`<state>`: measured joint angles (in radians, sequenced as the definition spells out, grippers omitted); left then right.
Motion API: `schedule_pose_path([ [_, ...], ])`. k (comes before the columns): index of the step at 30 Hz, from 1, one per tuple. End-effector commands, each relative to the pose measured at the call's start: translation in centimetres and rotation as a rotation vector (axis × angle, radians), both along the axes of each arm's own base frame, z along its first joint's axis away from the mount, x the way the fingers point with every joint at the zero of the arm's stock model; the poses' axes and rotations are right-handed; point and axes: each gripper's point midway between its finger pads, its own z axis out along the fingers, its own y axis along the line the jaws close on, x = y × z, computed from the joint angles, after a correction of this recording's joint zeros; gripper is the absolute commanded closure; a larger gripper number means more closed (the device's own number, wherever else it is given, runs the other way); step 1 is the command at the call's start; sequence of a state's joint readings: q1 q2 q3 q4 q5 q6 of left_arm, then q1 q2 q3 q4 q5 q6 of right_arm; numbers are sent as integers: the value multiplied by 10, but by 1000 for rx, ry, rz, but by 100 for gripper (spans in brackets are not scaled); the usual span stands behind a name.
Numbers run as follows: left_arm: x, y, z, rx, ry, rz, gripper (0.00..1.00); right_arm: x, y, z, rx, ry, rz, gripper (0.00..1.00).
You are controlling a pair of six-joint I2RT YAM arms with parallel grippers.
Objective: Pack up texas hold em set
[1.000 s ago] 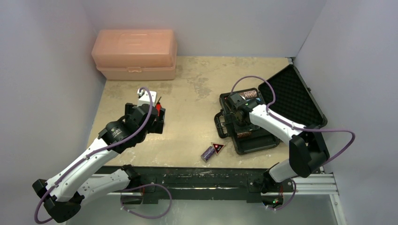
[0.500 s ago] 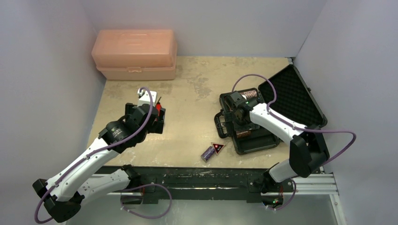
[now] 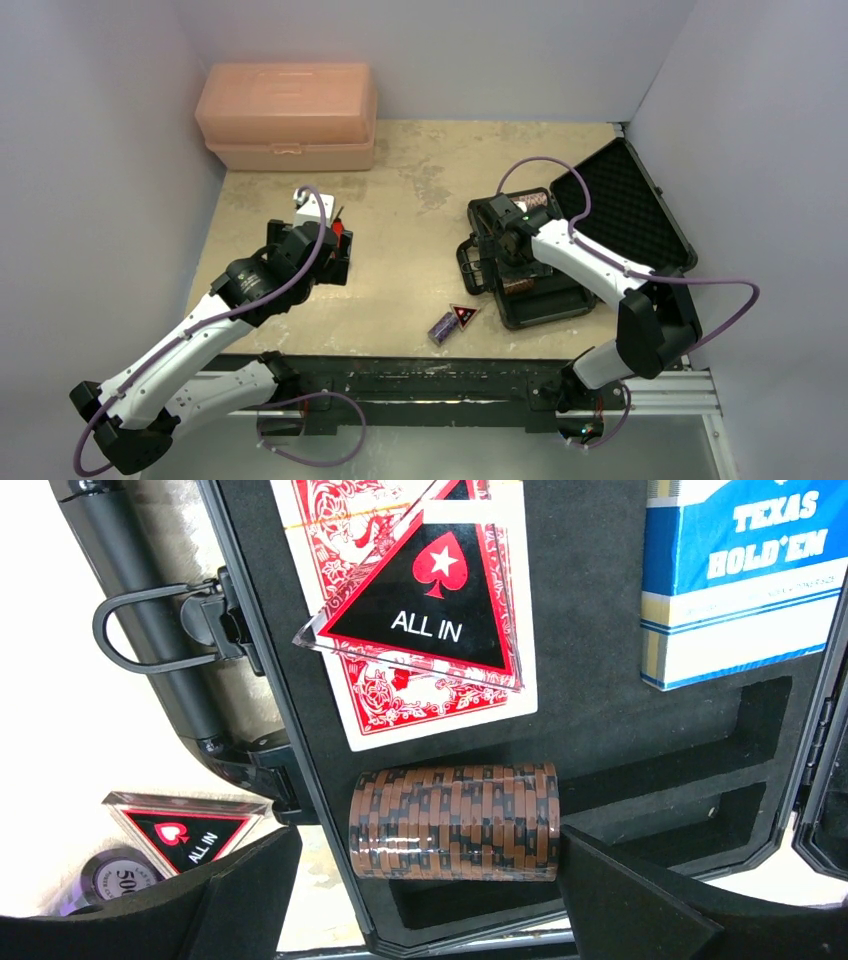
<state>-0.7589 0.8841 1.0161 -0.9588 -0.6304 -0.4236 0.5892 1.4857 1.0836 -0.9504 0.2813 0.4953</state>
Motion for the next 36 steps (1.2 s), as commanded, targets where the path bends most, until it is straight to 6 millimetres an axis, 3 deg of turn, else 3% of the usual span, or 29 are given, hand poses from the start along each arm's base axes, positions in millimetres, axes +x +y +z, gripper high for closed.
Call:
schedule_pose_path([
  [1, 3, 0, 4, 0, -15, -1, 3, 8, 9, 17, 48, -73, -49, 1],
  [14, 4, -1, 4, -3, -13, -4, 4, 22, -1, 53, 40, -205, -98, 1],
  [17, 3, -1, 4, -2, -12, -6, 4, 22, -10, 54, 14, -237, -141, 9],
  [20, 4, -1, 4, -3, -12, -7, 4, 20, -21, 51, 0, -253, -200, 17],
  [26, 3, -1, 3, -4, -10, -9, 4, 15, -32, 43, 31, -256, -274, 24],
  [31, 3, -2, 3, -3, -8, -10, 4, 11, -34, 29, 55, -232, -324, 34],
  [36, 4, -3, 1, 3, -3, -12, 5, 10, -35, 16, 71, -213, -338, 37],
])
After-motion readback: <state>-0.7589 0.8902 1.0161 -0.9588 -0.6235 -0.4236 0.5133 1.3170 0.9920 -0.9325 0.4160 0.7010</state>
